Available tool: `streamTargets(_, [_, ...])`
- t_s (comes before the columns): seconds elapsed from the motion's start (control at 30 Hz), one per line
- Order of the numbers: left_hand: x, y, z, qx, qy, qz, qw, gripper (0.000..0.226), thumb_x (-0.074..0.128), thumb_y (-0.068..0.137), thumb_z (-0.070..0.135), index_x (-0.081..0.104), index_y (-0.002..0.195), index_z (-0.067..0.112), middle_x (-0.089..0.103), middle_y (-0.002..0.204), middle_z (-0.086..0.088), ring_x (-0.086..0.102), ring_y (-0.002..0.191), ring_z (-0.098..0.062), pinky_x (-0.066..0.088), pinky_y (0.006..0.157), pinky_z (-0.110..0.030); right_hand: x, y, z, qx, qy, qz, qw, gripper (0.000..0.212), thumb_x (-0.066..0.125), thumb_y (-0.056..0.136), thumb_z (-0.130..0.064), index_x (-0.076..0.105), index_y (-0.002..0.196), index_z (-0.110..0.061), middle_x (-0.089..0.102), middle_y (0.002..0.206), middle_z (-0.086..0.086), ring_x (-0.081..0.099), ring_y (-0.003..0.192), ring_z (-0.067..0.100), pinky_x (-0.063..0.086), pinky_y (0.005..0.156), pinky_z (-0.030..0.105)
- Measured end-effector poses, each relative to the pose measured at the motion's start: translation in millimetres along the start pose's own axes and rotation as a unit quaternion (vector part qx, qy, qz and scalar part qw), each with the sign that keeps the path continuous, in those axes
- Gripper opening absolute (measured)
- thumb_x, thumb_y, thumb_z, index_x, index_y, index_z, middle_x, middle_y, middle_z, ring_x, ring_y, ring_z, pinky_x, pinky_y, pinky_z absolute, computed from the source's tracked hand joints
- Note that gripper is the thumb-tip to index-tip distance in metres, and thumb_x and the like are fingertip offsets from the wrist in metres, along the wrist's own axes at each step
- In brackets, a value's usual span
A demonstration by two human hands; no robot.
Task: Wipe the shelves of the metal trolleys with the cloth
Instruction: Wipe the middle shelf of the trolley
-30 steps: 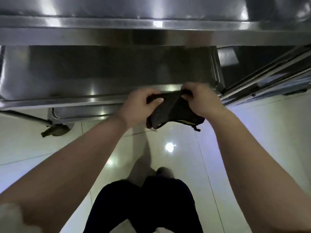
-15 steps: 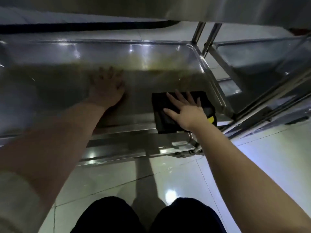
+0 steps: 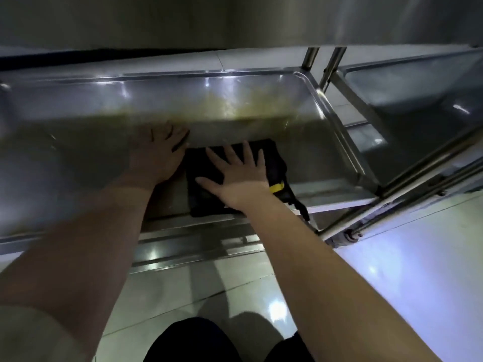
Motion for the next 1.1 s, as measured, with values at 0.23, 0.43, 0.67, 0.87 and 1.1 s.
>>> streamTargets(0.23, [-6, -8, 12, -0.039, 0.0, 0.001, 0.999, 0.052, 0.021, 0.1, 0.063, 0.012, 0.15, 0.055, -0.001, 0.164, 0.015, 0.001, 0.15, -0.035, 0.012, 0.118, -0.06, -26, -21, 220, 0.228, 0.021, 0.034, 0.973, 0.079, 0.022, 0.084, -0.084, 0.007, 0.153, -0.049, 0.002, 0.165, -0.01, -0.003, 0.151, 0.03, -0.002, 0.119, 0.056])
streamTargets(0.43, [-10, -13, 11, -0.056, 0.011, 0.001, 0.998, 0.051, 0.019, 0.103, 0.056, 0.011, 0.152, 0.052, -0.003, 0.164, 0.014, 0.0, 0.151, -0.032, 0.0, 0.116, -0.061, -18, 32, 88, 0.156, 0.023, 0.056, 0.986, 0.075, 0.019, 0.09, -0.078, 0.004, 0.155, -0.045, 0.0, 0.165, -0.008, -0.009, 0.149, 0.038, -0.006, 0.116, 0.062])
streamTargets(0.67, [-14, -17, 7, -0.075, 0.023, 0.01, 0.997, 0.053, 0.021, 0.103, 0.055, 0.014, 0.154, 0.045, 0.008, 0.165, 0.011, 0.006, 0.151, -0.031, -0.005, 0.117, -0.062, -25, 56, 59, 0.025, 0.013, 0.05, 0.998, 0.077, 0.025, 0.086, -0.082, 0.012, 0.153, -0.048, 0.007, 0.164, -0.013, 0.001, 0.151, 0.029, -0.001, 0.119, 0.055])
streamTargets(0.87, [-8, -15, 13, -0.067, 0.036, 0.009, 0.997, 0.052, 0.018, 0.103, 0.056, 0.009, 0.154, 0.048, 0.003, 0.165, 0.012, 0.001, 0.151, -0.031, -0.007, 0.114, -0.063, -38, 33, 216, 0.212, 0.039, 0.085, 0.973, 0.078, 0.024, 0.087, -0.08, 0.017, 0.154, -0.041, 0.011, 0.164, -0.008, 0.005, 0.15, 0.033, 0.003, 0.118, 0.059])
streamTargets(1.1, [-9, -17, 6, -0.069, 0.048, 0.026, 0.996, 0.05, 0.017, 0.104, 0.051, 0.008, 0.154, 0.049, 0.004, 0.165, 0.014, 0.001, 0.151, -0.03, -0.005, 0.115, -0.064, -15, 46, 29, 0.067, 0.011, 0.053, 0.996, 0.075, 0.022, 0.089, -0.077, 0.005, 0.155, -0.044, 0.001, 0.165, -0.01, -0.007, 0.15, 0.037, -0.006, 0.115, 0.064])
Point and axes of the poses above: each hand's wrist, its own y-axis towards the middle knuckle, its own x-axis out of the palm, z = x × y, the point moved 9 cm from there along y, towards the middle knuckle
